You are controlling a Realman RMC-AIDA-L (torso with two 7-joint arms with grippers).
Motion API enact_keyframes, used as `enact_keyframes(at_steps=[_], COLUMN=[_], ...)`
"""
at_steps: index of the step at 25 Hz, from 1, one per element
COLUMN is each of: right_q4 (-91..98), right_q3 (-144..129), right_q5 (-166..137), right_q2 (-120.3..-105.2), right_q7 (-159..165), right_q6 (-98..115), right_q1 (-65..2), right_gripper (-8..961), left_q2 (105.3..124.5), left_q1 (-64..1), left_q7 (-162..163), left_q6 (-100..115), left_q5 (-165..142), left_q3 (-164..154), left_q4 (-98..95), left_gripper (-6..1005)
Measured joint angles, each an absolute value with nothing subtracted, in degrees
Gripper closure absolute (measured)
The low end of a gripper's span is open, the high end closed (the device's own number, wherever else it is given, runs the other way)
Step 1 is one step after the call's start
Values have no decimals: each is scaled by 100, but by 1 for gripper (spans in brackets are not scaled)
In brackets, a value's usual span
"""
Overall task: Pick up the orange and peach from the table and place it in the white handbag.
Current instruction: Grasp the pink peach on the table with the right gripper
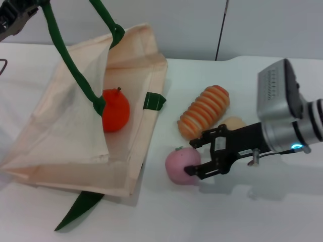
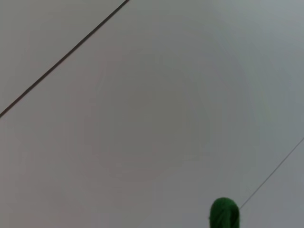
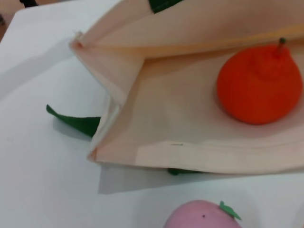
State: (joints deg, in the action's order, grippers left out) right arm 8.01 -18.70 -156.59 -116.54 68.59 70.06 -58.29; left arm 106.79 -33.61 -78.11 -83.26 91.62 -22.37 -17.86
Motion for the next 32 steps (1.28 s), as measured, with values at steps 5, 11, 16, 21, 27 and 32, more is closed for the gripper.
enact_keyframes(at_steps=[5, 11, 16, 21, 27, 32], right_q4=[632, 627, 624, 623, 648, 672], right_q3=[-1949, -1944, -1952, -1956, -1930, -2010], right_q5=[-15669, -15648, -15658, -15666, -15618, -15655], right_q2=[-11658, -11663, -11663, -11663, -11649, -11640], right_q7=[6862, 6864, 6917, 6934, 6950, 7066], right_q6=[6884, 6881, 6852, 6834, 6826, 6847], right_q1=[-5941, -5948, -5955, -5967, -5967, -5968], right_gripper=[191, 192, 249, 334, 405, 465], left_q2=[10671, 10669, 10669, 10669, 10669, 10669], left_q1=[-3369, -3367, -3364, -3361, -3352, -3337], left_q7=[-7812, -7814, -7814, -7814, -7814, -7814], left_q6=[-8323, -8321, -8323, -8339, -8332, -8327], left_q5=[9161, 9159, 9155, 9157, 9152, 9155], left_q3=[-2242, -2244, -2245, -2239, -2239, -2241], left_q4=[-1784, -1784, -1784, -1784, -1784, -1784], left_gripper=[877, 877, 878, 878, 878, 877])
